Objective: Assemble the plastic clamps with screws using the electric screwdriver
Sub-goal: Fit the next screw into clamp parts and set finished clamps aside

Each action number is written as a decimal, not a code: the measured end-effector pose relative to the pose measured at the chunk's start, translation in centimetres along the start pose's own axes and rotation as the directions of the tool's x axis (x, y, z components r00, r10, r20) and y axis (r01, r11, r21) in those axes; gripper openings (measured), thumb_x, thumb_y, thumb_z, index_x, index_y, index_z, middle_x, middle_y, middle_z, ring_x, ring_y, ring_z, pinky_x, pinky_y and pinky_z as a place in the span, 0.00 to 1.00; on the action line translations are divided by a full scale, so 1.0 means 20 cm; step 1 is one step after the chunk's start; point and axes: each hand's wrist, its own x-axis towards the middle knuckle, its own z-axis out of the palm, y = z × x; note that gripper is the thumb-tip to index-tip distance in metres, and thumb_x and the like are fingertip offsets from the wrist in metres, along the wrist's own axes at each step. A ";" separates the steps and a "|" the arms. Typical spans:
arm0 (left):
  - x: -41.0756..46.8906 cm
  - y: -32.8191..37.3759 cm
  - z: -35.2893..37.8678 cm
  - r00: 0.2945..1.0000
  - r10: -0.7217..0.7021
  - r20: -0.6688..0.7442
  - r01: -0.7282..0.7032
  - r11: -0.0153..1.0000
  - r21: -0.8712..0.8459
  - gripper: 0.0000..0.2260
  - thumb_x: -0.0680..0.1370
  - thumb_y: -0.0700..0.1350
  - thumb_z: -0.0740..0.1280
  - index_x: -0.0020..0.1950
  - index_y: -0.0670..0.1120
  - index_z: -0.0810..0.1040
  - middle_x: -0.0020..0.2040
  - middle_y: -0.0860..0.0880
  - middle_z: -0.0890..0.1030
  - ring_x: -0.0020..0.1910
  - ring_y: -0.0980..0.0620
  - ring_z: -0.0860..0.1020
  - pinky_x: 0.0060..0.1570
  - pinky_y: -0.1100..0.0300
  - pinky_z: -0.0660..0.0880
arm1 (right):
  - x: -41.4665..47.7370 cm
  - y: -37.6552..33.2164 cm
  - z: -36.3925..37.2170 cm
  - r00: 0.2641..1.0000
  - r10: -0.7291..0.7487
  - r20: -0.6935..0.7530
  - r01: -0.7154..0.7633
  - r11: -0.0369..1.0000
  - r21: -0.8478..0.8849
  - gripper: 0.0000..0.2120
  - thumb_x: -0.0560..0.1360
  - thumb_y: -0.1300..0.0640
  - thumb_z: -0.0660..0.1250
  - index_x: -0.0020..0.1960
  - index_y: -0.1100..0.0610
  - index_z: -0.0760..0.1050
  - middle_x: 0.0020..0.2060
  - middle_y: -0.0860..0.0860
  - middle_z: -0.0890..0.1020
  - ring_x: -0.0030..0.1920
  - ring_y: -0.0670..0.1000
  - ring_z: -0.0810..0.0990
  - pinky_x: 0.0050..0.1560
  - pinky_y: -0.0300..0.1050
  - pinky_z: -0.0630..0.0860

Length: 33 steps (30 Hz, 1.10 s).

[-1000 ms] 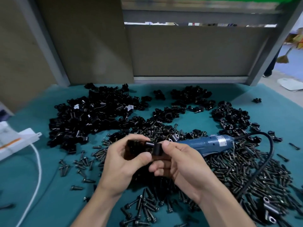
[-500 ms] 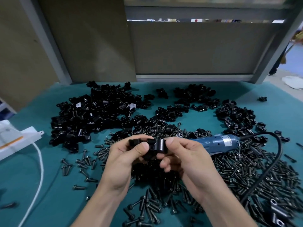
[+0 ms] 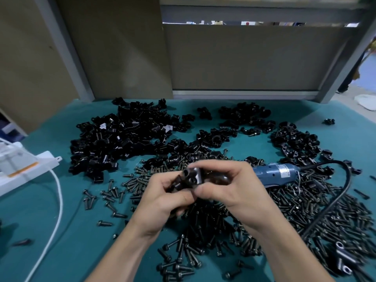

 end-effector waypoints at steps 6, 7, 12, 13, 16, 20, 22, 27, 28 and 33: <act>-0.01 0.00 0.02 0.995 -0.063 0.078 0.064 0.998 -0.007 0.19 0.64 0.34 0.65 0.51 0.46 0.84 0.34 0.44 0.73 0.27 0.55 0.66 0.25 0.63 0.63 | -0.01 0.06 0.04 0.999 0.027 -0.042 -0.026 0.999 0.029 0.20 0.68 0.67 0.80 0.53 0.45 0.88 0.57 0.42 0.86 0.60 0.44 0.84 0.64 0.46 0.80; -0.01 -0.01 0.02 0.993 -0.071 0.090 0.071 0.997 -0.002 0.21 0.64 0.34 0.65 0.55 0.45 0.83 0.36 0.42 0.73 0.27 0.55 0.66 0.25 0.63 0.63 | -0.01 0.07 0.03 0.998 0.030 -0.052 -0.029 0.999 0.019 0.20 0.68 0.66 0.81 0.53 0.45 0.88 0.59 0.40 0.85 0.62 0.42 0.82 0.65 0.46 0.79; -0.02 -0.02 0.02 0.994 -0.086 0.072 0.087 0.996 -0.011 0.27 0.60 0.35 0.62 0.58 0.47 0.83 0.32 0.45 0.72 0.27 0.51 0.63 0.26 0.63 0.60 | -0.03 0.08 0.03 0.998 0.020 -0.059 -0.029 0.987 -0.156 0.20 0.68 0.61 0.82 0.54 0.42 0.87 0.61 0.33 0.82 0.61 0.37 0.81 0.65 0.44 0.78; -0.03 -0.03 0.02 0.996 -0.079 0.053 0.079 0.997 0.000 0.28 0.60 0.36 0.62 0.58 0.46 0.83 0.31 0.44 0.70 0.26 0.51 0.62 0.27 0.63 0.59 | -0.03 0.08 0.04 0.998 0.019 -0.061 -0.029 0.984 -0.174 0.19 0.68 0.61 0.82 0.54 0.42 0.87 0.61 0.32 0.82 0.60 0.38 0.82 0.64 0.43 0.79; -0.03 -0.04 0.03 0.997 -0.073 0.002 0.073 0.997 -0.016 0.24 0.59 0.37 0.62 0.53 0.43 0.82 0.30 0.44 0.67 0.25 0.52 0.61 0.26 0.64 0.59 | -0.03 0.08 0.04 0.998 0.016 -0.056 -0.027 0.980 -0.198 0.19 0.70 0.60 0.82 0.55 0.40 0.86 0.57 0.34 0.84 0.57 0.39 0.84 0.61 0.44 0.81; -0.03 -0.04 0.01 0.993 -0.114 -0.038 0.112 0.993 -0.031 0.14 0.58 0.38 0.61 0.41 0.35 0.66 0.29 0.46 0.64 0.23 0.53 0.60 0.25 0.65 0.58 | -0.03 0.08 0.04 1.000 0.026 0.006 -0.024 0.971 -0.238 0.14 0.73 0.59 0.79 0.55 0.45 0.87 0.47 0.44 0.89 0.50 0.47 0.87 0.56 0.53 0.83; -0.03 -0.03 0.00 0.994 -0.109 -0.030 0.109 0.994 0.007 0.13 0.58 0.39 0.62 0.40 0.37 0.64 0.29 0.46 0.65 0.24 0.52 0.61 0.25 0.64 0.58 | -0.04 0.08 0.05 1.000 0.016 0.000 -0.016 0.981 -0.193 0.13 0.73 0.61 0.79 0.55 0.48 0.87 0.46 0.46 0.89 0.50 0.48 0.87 0.57 0.53 0.83; -0.03 -0.04 -0.01 0.991 0.056 -0.119 -0.036 0.986 0.163 0.10 0.67 0.49 0.69 0.45 0.46 0.77 0.33 0.54 0.75 0.31 0.56 0.71 0.29 0.67 0.68 | -0.05 0.09 0.07 0.991 -0.046 -0.124 0.024 0.984 -0.175 0.14 0.72 0.61 0.80 0.51 0.44 0.88 0.44 0.41 0.88 0.48 0.43 0.87 0.52 0.43 0.84; -0.03 -0.04 0.00 0.991 0.061 -0.117 -0.041 0.985 0.170 0.11 0.70 0.51 0.71 0.50 0.50 0.81 0.36 0.56 0.78 0.32 0.58 0.73 0.30 0.68 0.70 | -0.05 0.10 0.08 0.984 -0.061 -0.167 0.028 0.980 -0.196 0.14 0.71 0.60 0.80 0.48 0.41 0.87 0.42 0.39 0.88 0.46 0.40 0.87 0.49 0.39 0.84; 0.00 -0.05 0.05 0.967 -0.071 -0.244 0.080 0.996 0.029 0.14 0.70 0.54 0.77 0.56 0.57 0.87 0.42 0.52 0.86 0.33 0.54 0.78 0.30 0.61 0.75 | -0.06 0.11 0.10 0.975 -0.093 -0.204 0.023 0.947 -0.321 0.13 0.75 0.55 0.77 0.48 0.36 0.83 0.38 0.34 0.86 0.41 0.37 0.86 0.40 0.32 0.80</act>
